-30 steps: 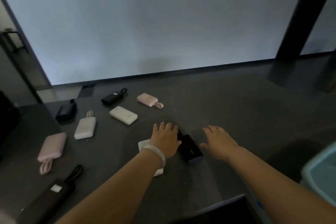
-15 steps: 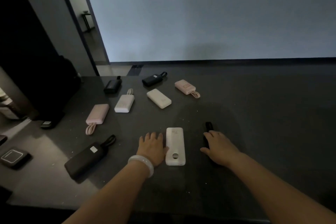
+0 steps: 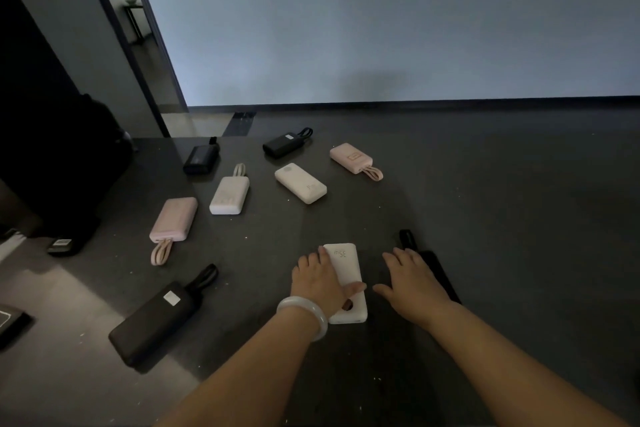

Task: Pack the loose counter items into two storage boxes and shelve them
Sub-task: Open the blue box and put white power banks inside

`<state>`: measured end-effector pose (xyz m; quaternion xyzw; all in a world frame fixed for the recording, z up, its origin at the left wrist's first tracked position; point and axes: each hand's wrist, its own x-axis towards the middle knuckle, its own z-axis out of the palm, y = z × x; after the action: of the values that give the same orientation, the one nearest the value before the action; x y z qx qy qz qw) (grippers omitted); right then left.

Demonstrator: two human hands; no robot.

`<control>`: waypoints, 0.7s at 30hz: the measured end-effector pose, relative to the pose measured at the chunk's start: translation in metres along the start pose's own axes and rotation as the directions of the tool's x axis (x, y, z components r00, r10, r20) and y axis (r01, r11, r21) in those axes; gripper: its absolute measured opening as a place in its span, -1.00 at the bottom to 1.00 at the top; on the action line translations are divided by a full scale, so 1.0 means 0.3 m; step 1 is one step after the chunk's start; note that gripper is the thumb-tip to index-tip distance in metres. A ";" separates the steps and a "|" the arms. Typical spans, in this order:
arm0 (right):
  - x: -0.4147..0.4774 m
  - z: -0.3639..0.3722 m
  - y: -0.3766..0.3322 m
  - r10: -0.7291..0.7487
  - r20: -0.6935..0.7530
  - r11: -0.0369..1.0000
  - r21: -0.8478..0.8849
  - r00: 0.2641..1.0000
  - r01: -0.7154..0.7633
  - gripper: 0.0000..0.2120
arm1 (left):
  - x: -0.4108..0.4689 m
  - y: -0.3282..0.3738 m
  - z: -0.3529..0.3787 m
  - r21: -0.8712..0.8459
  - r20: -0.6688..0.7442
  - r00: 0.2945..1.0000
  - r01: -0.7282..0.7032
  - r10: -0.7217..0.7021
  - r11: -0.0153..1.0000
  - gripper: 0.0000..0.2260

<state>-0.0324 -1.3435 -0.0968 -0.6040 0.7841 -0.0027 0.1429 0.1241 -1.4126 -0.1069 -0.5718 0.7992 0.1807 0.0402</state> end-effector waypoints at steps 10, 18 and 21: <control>0.062 0.043 -0.058 0.003 -0.055 1.000 0.018 0.998 -0.002 -0.41 | 0.039 -0.049 0.004 -0.181 0.107 0.981 -0.143 0.164 0.973 -0.30; 0.097 0.078 -0.108 -0.041 -0.093 0.994 0.099 0.995 0.050 -0.61 | 0.062 -0.077 -0.017 -0.271 0.091 0.985 -0.118 0.147 0.955 -0.17; 0.122 0.081 -0.135 -0.077 -0.066 0.986 0.142 0.995 0.086 -0.56 | 0.079 -0.132 -0.034 -0.271 0.050 0.995 -0.070 0.086 0.960 -0.11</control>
<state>0.0030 -1.3850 -0.1209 -0.6232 0.7604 -0.0838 0.1624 0.1542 -1.4483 -0.1132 -0.5342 0.7876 0.3064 -0.0204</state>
